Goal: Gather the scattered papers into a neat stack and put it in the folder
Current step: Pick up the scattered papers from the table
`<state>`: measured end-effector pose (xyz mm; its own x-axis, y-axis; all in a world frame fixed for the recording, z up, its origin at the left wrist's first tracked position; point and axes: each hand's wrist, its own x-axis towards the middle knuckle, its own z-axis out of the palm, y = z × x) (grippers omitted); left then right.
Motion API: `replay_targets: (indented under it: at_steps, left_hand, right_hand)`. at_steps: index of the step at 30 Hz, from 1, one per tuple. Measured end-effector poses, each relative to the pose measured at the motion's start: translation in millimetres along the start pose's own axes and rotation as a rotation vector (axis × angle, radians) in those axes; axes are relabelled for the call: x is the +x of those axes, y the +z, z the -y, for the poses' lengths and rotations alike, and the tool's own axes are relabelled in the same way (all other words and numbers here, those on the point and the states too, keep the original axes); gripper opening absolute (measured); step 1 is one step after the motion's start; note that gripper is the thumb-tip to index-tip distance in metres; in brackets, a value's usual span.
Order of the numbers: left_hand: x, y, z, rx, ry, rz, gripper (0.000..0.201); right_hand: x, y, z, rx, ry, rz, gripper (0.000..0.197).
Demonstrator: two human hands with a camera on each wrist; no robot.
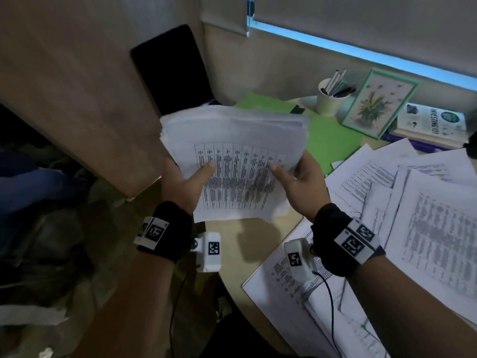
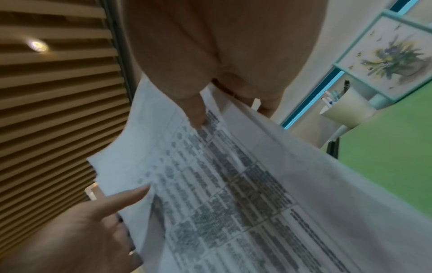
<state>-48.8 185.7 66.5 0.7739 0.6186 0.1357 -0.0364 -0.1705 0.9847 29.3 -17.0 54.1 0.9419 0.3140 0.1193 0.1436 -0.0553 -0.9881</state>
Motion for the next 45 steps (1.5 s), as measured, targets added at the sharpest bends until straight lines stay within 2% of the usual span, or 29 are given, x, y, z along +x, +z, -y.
replay_targets:
  at_steps: [3,6,8,10,15,18,21,24,29,33,37,41,45]
  left_hand:
    - [-3.3,10.3,-7.5,0.002,0.016,-0.053,0.036]
    - [-6.0,13.9,-19.6,-0.041,0.017,-0.132,0.027]
    - [-9.4,11.2,-22.4,-0.076,0.017,-0.154,0.026]
    - [-15.2,8.5,-16.1,-0.058,0.004,-0.134,0.030]
    - [-28.3,9.9,16.1,-0.046,-0.129,0.013,0.040]
    - [-28.1,12.4,19.2,0.011,-0.120,0.053,0.034]
    - [-13.7,12.1,10.0,0.090,-0.067,0.030,0.033]
    - [10.1,2.4,17.1,0.134,-0.108,0.003,0.029]
    - [32.4,-5.2,69.7,0.214,-0.351,0.148,0.031]
    - [39.9,3.5,111.1,0.224,-0.454,0.276,0.038]
    - [49.0,9.7,131.8,0.223,-0.496,0.396,0.053]
    - [55.8,14.1,153.3,0.302,-0.525,0.491,0.053]
    - [54.9,19.1,167.2,0.386,-0.524,0.533,0.049]
  right_hand:
    - [-1.6,7.3,10.7,-0.024,-0.067,-0.013,0.037]
    - [-2.6,8.7,21.6,-0.017,-0.173,-0.090,0.039]
    - [-6.2,4.7,21.6,-0.004,-0.192,-0.136,0.041]
    - [-13.9,0.1,13.1,-0.041,-0.128,-0.118,0.041]
    - [-30.8,-2.0,-17.6,-0.145,0.087,-0.015,0.025]
    - [-27.2,0.5,-13.7,-0.191,0.094,-0.007,0.019]
    - [-14.8,1.2,0.7,-0.173,0.042,-0.051,0.015]
    - [-2.1,5.0,3.2,-0.141,0.090,-0.047,0.014]
    - [-3.0,25.2,-48.5,-0.128,0.405,-0.102,0.020]
    - [-5.3,38.4,-89.5,-0.252,0.569,-0.209,0.016]
    - [2.0,46.8,-105.9,-0.383,0.648,-0.210,0.020]
    - [7.9,51.1,-117.9,-0.498,0.698,-0.242,0.035]
    - [10.1,45.0,-117.6,-0.527,0.646,-0.184,0.040]
